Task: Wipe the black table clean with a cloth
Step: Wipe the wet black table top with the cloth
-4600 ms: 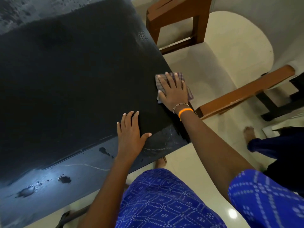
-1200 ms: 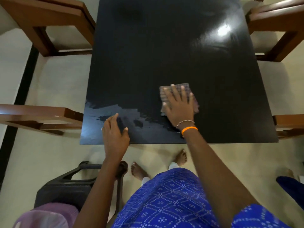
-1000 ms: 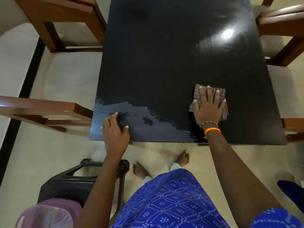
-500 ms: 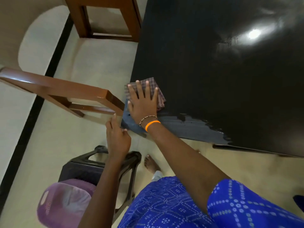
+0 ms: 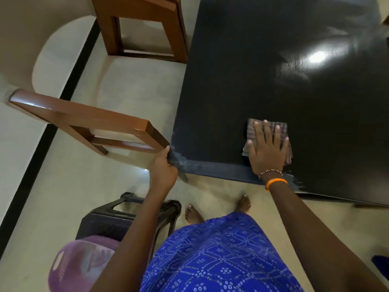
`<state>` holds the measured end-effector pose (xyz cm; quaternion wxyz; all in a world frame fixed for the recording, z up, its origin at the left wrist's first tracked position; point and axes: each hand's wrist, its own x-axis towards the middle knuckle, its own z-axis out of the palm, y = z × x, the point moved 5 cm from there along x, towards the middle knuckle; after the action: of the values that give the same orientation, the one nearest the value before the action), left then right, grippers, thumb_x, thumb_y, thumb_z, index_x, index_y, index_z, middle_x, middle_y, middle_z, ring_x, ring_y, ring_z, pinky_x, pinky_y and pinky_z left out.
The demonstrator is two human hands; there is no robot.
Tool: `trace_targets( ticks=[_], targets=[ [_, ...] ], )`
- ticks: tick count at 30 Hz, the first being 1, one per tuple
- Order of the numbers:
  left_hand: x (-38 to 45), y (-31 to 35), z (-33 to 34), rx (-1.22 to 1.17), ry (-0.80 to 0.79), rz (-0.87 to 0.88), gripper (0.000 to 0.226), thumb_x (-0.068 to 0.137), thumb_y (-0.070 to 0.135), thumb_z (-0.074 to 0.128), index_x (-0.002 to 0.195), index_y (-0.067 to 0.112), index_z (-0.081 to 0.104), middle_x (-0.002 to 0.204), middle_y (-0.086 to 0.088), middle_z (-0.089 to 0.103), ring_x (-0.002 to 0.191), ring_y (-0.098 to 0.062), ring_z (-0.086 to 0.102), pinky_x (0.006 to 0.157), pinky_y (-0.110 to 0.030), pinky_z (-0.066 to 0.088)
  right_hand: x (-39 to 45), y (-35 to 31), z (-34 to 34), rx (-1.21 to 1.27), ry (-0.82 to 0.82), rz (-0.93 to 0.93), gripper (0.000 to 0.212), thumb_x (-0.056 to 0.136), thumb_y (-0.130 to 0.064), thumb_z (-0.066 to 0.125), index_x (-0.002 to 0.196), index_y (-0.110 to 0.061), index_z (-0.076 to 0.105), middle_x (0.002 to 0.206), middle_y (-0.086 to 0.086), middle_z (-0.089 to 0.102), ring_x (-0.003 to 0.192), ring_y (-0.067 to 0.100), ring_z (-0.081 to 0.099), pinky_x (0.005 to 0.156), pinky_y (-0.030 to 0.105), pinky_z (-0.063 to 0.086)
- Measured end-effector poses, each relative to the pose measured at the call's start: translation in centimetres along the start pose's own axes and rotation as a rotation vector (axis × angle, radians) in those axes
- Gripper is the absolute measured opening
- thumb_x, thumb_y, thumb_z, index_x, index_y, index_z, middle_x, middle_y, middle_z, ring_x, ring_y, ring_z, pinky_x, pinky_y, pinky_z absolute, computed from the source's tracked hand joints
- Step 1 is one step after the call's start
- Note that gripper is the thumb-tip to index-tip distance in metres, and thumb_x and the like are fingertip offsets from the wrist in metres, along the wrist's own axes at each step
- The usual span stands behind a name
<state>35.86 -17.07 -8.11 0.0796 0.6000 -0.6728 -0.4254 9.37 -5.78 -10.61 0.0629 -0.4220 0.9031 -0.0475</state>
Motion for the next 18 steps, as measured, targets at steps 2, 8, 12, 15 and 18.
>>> trace_targets(
  ticks=[2, 8, 12, 15, 18],
  targets=[
    [0.1, -0.3, -0.2, -0.041, 0.012, -0.021, 0.054, 0.085, -0.008, 0.043, 0.136, 0.012, 0.044, 0.137, -0.011, 0.050, 0.127, -0.025, 0.046, 0.104, -0.029, 0.036, -0.1, -1.2, 0.0, 0.031, 0.000, 0.082, 0.070, 0.082, -0.049, 0.013, 0.148, -0.026, 0.019, 0.158, 0.005, 0.014, 0.145, 0.036, 0.007, 0.112, 0.061, 0.004],
    [-0.1, 0.1, -0.7, -0.203, 0.046, -0.020, 0.047, 0.086, -0.012, 0.038, 0.129, 0.004, 0.052, 0.124, -0.005, 0.057, 0.112, -0.011, 0.051, 0.086, -0.002, 0.035, -1.9, -13.7, 2.1, -0.055, -0.033, -0.488, 0.062, 0.086, -0.042, 0.032, 0.145, -0.023, 0.029, 0.153, 0.009, 0.028, 0.141, 0.038, 0.022, 0.107, 0.066, 0.017],
    [0.4, -1.4, -0.8, -0.406, 0.084, -0.141, 0.033, 0.096, 0.005, 0.037, 0.119, 0.008, 0.061, 0.117, -0.010, 0.063, 0.106, -0.019, 0.059, 0.088, -0.024, 0.049, -0.9, -17.2, 2.6, -0.079, -0.058, -0.936, 0.058, 0.088, -0.046, 0.036, 0.143, -0.032, 0.029, 0.152, 0.001, 0.032, 0.141, 0.031, 0.025, 0.112, 0.057, 0.015],
    [0.7, -1.8, -1.0, -0.486, 0.088, -0.228, 0.031, 0.096, 0.006, 0.040, 0.111, 0.013, 0.066, 0.107, -0.008, 0.067, 0.097, -0.017, 0.062, 0.086, -0.029, 0.051, 3.1, -17.0, 2.1, -0.084, -0.042, -1.128, 0.055, 0.088, -0.047, 0.036, 0.141, -0.033, 0.033, 0.150, 0.000, 0.036, 0.140, 0.030, 0.028, 0.111, 0.053, 0.014],
    [1.4, -2.1, -1.0, -0.468, 0.049, -0.319, 0.023, 0.095, 0.013, 0.046, 0.103, 0.017, 0.067, 0.101, -0.006, 0.068, 0.094, -0.022, 0.063, 0.082, -0.039, 0.054, 9.2, -17.3, 1.6, -0.083, -0.061, -1.081, 0.057, 0.087, -0.047, 0.032, 0.142, -0.031, 0.033, 0.151, 0.000, 0.035, 0.141, 0.031, 0.026, 0.110, 0.046, 0.009]
  ],
)
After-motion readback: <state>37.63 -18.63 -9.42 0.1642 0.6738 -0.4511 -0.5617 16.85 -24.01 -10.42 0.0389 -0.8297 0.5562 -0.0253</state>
